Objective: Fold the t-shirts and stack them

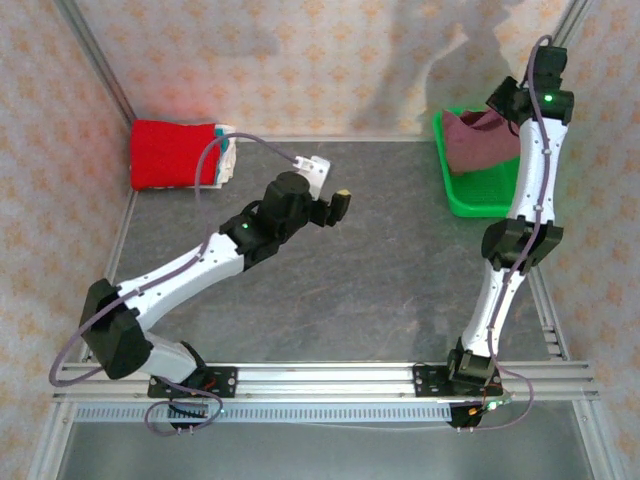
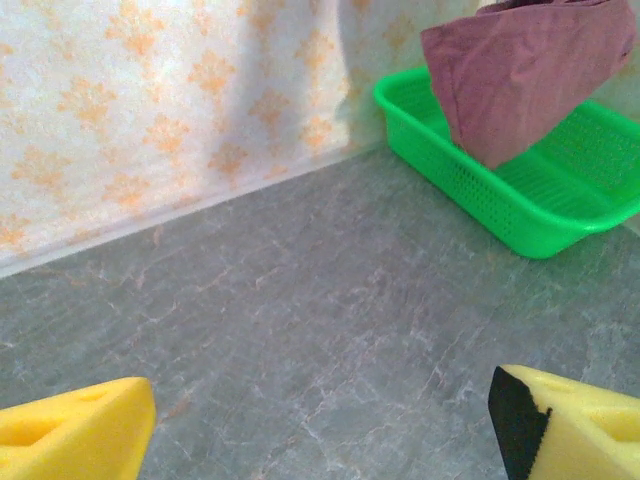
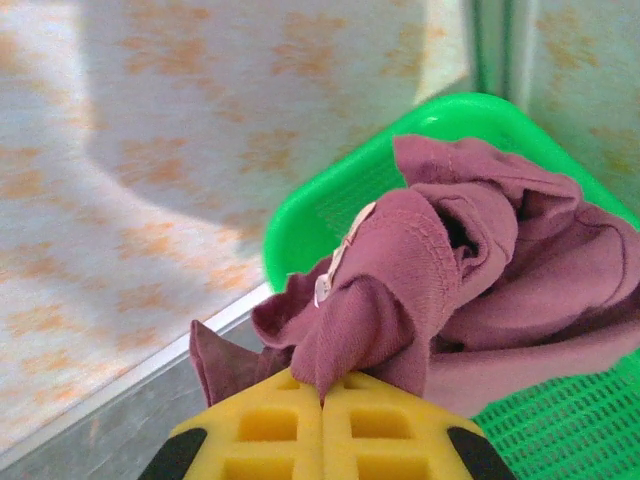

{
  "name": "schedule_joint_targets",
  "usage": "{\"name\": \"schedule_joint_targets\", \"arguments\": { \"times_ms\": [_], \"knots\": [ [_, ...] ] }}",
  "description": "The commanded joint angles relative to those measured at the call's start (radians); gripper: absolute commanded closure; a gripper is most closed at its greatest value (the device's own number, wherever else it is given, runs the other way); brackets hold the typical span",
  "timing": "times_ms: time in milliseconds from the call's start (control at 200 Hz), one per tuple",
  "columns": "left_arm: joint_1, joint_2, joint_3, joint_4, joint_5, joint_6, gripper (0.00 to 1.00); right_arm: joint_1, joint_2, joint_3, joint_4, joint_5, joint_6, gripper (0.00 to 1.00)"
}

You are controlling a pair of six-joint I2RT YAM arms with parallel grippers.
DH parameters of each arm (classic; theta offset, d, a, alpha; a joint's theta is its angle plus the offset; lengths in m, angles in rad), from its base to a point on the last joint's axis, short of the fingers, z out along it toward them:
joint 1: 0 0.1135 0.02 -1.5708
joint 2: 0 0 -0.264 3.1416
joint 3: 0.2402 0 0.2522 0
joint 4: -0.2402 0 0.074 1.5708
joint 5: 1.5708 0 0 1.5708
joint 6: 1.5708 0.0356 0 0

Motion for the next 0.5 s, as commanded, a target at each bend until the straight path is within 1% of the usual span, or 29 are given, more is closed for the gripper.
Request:
{"name": "schedule_joint_targets", "arguments": {
  "times_ms": [0, 110, 170, 295, 350, 425, 495],
  "knots": [
    [0.008, -0.052, -0.025, 0.031, -0.027, 0.003, 0.11, 0.043, -0.191, 0.035, 0.081, -0.042, -0.003, 1.00],
    [0.008, -0.067, -0.029, 0.041, -0.025, 0.004, 0.11, 0.111, -0.274, 0.036, 0.134, -0.027, -0.014, 1.00],
    [0.008, -0.086, -0.027, 0.030, -0.025, 0.005, 0.11, 0.151, -0.311, 0.037, 0.150, -0.040, -0.023, 1.00],
    [0.010, -0.168, -0.072, 0.055, -0.052, 0.010, 0.10, 0.244, -0.396, 0.011, 0.146, -0.171, -0.005, 1.00],
    [0.012, -0.216, -0.124, 0.093, -0.061, 0.017, 0.09, 0.321, -0.441, -0.049, 0.153, -0.218, -0.022, 1.00],
    [0.023, -0.281, -0.188, 0.137, -0.069, 0.021, 0.09, 0.434, -0.498, -0.175, 0.197, -0.282, -0.042, 1.00],
    [0.040, -0.335, -0.238, 0.147, -0.065, 0.004, 0.10, 0.507, -0.534, -0.300, 0.256, -0.322, -0.019, 1.00]
  ]
}}
